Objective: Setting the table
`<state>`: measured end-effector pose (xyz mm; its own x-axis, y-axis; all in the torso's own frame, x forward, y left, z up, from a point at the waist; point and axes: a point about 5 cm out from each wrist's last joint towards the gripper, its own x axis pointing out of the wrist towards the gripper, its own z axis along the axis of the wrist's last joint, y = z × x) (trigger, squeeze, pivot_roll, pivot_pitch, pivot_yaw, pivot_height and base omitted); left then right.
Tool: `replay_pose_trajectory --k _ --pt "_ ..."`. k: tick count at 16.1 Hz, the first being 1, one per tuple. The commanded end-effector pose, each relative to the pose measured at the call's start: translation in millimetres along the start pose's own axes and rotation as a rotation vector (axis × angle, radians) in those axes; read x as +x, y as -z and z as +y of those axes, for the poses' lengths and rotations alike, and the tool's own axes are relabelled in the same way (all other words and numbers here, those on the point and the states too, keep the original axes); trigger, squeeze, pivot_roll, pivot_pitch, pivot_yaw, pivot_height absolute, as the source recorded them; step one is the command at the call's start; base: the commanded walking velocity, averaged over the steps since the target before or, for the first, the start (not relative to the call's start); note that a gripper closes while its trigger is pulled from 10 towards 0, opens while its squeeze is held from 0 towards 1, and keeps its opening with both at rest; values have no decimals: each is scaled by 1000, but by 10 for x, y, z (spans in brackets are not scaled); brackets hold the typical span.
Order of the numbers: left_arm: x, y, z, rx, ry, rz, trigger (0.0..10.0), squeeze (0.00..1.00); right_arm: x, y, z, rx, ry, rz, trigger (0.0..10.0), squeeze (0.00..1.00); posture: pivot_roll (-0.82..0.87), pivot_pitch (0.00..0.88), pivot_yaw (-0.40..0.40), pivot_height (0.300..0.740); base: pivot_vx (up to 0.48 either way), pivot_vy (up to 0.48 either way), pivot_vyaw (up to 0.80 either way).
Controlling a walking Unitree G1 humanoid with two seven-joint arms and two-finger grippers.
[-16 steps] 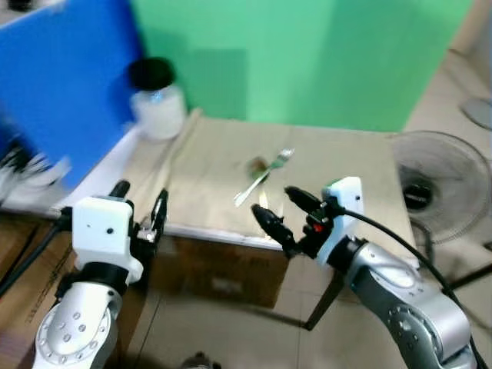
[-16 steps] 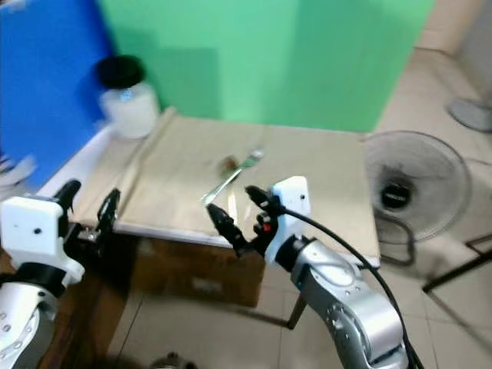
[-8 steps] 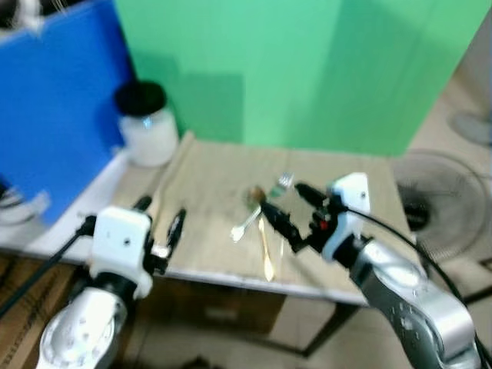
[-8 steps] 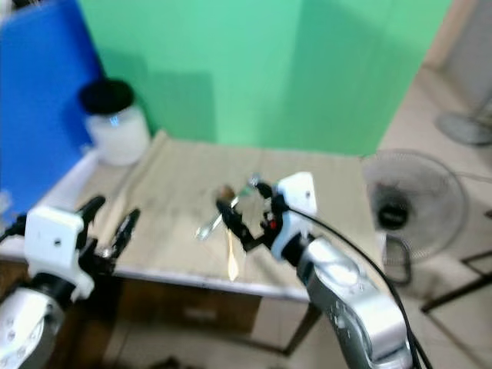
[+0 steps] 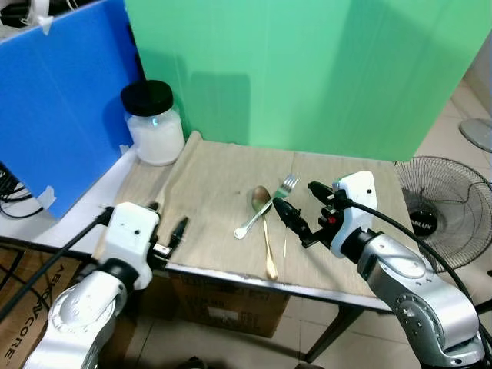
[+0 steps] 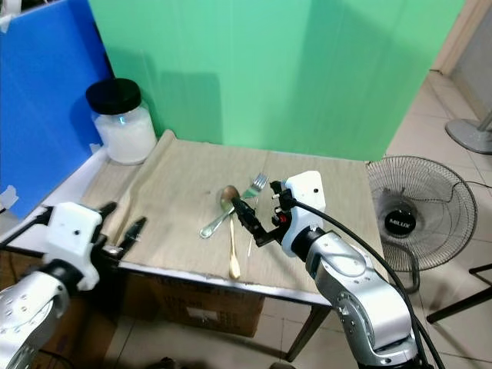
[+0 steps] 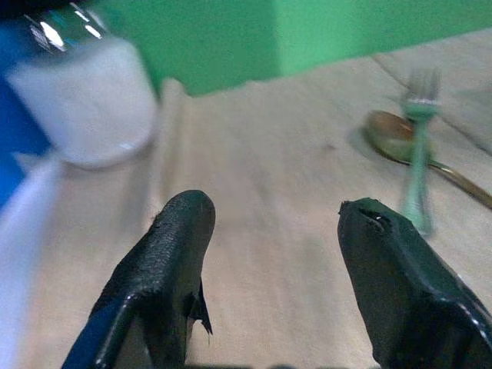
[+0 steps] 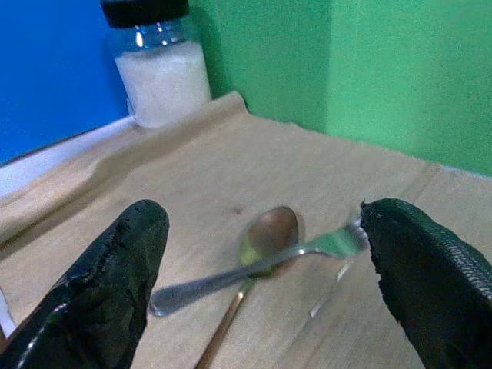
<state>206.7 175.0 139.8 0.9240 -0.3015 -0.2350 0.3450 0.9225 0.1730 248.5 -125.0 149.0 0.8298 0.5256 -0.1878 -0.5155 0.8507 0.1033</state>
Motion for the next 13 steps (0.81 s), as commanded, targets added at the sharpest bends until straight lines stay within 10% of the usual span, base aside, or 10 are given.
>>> replay_pose_trajectory --k 1,4,5,13 --pt "69 -14 14 -6 40 -9 10000 1000 -11 -5 -85 -12 36 19 10000 0 -36 38 2 740 0 0 0" --pt "362 -14 -12 25 164 -2 10000 863 -8 28 -167 -42 48 69 10000 0 -43 29 -9 740 0 0 0" --pt "416 -5 -21 25 189 1 10000 0 -4 29 -171 -41 50 71 10000 0 -43 28 -9 740 0 0 0" --pt "1038 -62 -400 41 519 15 10000 0 -91 76 -199 -60 57 109 10000 0 -94 15 17 740 0 0 0"
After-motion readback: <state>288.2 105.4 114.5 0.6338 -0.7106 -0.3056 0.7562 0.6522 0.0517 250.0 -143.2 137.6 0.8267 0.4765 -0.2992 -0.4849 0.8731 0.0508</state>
